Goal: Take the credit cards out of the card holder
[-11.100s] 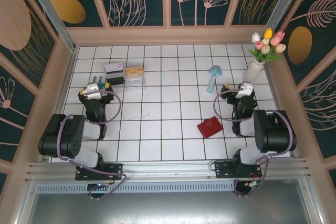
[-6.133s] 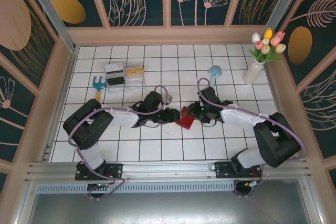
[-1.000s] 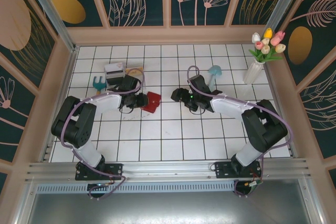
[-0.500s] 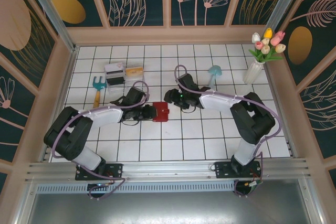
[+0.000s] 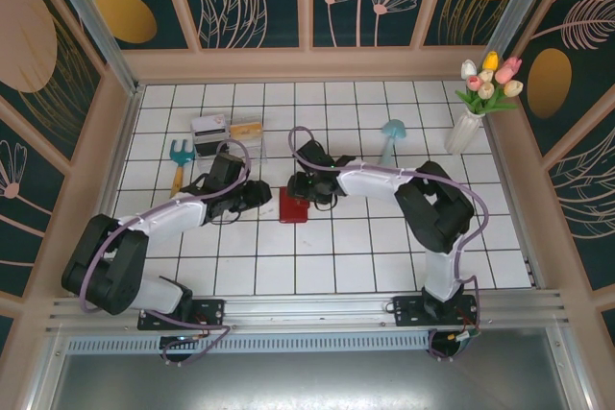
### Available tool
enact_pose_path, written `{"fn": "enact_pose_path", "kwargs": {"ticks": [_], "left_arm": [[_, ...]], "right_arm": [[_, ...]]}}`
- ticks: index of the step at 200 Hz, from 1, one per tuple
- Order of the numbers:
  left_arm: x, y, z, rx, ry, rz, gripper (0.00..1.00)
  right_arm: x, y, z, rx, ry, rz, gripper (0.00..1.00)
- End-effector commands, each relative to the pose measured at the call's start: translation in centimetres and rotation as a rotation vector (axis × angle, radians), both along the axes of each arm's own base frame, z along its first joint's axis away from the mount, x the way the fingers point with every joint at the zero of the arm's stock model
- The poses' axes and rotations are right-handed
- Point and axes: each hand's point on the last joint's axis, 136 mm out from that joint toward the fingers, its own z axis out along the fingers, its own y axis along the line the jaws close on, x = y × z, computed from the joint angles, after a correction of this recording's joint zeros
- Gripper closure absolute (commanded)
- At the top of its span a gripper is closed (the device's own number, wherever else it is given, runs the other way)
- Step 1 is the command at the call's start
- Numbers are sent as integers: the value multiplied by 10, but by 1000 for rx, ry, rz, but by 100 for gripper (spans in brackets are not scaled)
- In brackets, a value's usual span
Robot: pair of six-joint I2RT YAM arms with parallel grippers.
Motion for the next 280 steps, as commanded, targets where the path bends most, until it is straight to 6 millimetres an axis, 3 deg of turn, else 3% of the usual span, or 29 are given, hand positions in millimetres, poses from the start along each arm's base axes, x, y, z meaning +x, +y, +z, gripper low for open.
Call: {"fn": "enact_pose_path", "kwargs": {"ticks": [1, 61, 85, 110, 134, 187, 241, 280], "left_arm": [[-3, 12, -4, 18, 9, 52, 58], [-2, 21, -9, 8, 12, 101, 57], [-3, 22, -10, 13, 14, 95, 55], [-3, 24, -11, 35, 25, 94, 53], [-3, 21, -12, 28, 32, 83, 51], [-1, -3, -6, -86, 50, 31, 50], [-5, -42, 6, -174, 56, -36, 43], [-9, -63, 6, -219, 73, -32, 44]], "right_arm": [[-3, -17, -2, -172, -45, 7, 41], [-10, 2, -10, -273, -50, 102, 42], [-8, 3, -15, -286, -49, 107, 48], [-13, -5, -24, -317, -36, 116, 50], [-22, -27, -34, -393, -31, 150, 50], [-39, -65, -23, -444, -108, 243, 50], [-35, -45, 16, -275, -145, 148, 53], [-45, -54, 6, -308, -90, 72, 58]]}}
